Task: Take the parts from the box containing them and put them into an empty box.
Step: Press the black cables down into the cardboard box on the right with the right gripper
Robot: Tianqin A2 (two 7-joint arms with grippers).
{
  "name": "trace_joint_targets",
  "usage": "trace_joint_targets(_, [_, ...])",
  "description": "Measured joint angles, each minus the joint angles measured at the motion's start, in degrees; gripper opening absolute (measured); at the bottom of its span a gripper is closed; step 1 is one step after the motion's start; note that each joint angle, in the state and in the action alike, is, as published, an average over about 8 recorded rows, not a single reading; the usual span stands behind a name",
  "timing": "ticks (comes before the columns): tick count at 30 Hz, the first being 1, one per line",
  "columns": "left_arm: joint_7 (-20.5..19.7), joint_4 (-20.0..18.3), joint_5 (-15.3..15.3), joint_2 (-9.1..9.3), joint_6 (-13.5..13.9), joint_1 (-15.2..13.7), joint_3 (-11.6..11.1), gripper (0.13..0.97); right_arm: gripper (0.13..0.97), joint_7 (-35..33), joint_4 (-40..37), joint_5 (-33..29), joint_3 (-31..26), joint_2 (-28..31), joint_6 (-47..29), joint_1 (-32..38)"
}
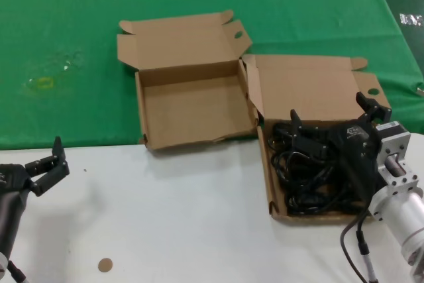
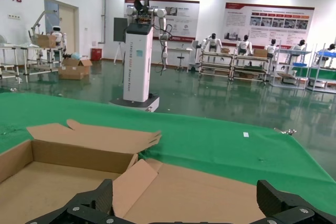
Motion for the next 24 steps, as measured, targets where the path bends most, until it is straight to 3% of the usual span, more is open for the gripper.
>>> trace_joint_targets(11, [0.0,0.0,0.0,0.0,0.0,0.0,0.0,0.905,0.966,0.6,0.4,1.9,-2.5,2.0,2.2,0.0])
trace_joint_targets(17, [0.0,0.0,0.0,0.0,0.0,0.0,0.0,0.887,0.966,0.3,1.2,8.0,-8.5,7.2,7.3,0.8])
trace_joint_targets(24, [0.0,0.0,0.0,0.0,0.0,0.0,0.0,0.762,0.966,-2.0,2.3,18.1,-17.5,17.2,11.8,5.0])
